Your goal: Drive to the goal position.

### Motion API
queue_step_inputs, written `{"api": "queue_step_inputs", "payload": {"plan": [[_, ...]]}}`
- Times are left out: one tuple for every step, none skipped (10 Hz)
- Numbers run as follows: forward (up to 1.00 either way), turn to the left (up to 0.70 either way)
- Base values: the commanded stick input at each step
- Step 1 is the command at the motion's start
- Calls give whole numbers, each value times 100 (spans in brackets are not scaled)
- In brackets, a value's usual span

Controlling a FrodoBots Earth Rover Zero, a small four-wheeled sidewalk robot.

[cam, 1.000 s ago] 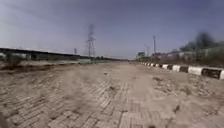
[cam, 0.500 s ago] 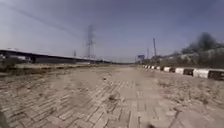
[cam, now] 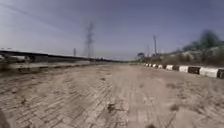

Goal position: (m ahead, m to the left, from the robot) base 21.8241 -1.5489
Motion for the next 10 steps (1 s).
{"api": "queue_step_inputs", "payload": {"plan": [[100,0],[100,0],[100,0],[100,0],[100,0],[100,0],[100,0],[100,0],[100,0],[100,0]]}}
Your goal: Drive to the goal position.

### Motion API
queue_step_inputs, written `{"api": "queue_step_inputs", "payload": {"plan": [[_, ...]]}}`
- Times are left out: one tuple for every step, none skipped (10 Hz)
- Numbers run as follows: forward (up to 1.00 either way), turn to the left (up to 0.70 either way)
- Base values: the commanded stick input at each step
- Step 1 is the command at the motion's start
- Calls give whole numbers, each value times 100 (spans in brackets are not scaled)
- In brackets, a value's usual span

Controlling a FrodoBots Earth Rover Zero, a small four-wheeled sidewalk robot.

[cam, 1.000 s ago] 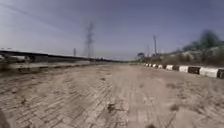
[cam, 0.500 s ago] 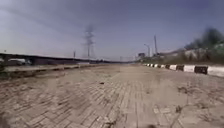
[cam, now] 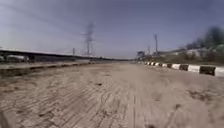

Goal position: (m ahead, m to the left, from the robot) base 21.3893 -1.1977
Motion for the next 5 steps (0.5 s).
{"api": "queue_step_inputs", "payload": {"plan": [[100,0],[100,0],[100,0],[100,0],[100,0]]}}
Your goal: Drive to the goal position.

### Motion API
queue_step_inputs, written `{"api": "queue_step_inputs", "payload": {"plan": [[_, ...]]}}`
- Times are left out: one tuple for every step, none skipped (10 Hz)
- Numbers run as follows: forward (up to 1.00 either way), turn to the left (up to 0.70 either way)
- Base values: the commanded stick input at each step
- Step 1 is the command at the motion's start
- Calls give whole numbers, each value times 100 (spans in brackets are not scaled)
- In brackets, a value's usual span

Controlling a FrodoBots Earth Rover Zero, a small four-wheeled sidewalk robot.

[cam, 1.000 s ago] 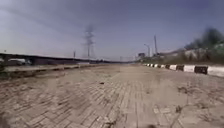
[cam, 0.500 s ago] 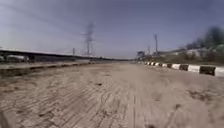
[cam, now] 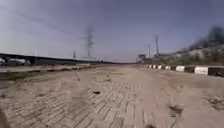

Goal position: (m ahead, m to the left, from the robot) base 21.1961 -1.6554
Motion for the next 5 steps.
{"api": "queue_step_inputs", "payload": {"plan": [[100,0],[100,0],[100,0],[100,0],[100,0]]}}
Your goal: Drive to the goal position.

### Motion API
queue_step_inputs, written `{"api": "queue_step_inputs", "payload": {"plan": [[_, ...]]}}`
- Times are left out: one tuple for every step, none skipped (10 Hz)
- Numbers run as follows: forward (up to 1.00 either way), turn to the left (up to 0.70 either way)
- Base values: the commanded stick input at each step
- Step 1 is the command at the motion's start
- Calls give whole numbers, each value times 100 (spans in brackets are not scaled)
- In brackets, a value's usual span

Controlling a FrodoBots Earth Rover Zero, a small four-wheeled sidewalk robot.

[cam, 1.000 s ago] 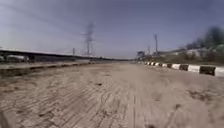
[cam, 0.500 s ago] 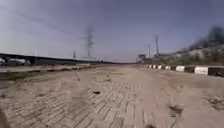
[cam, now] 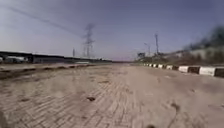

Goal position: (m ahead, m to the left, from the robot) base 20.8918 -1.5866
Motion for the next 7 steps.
{"api": "queue_step_inputs", "payload": {"plan": [[100,0],[100,0],[100,-40],[100,-40],[100,-29],[100,-6],[100,0]]}}
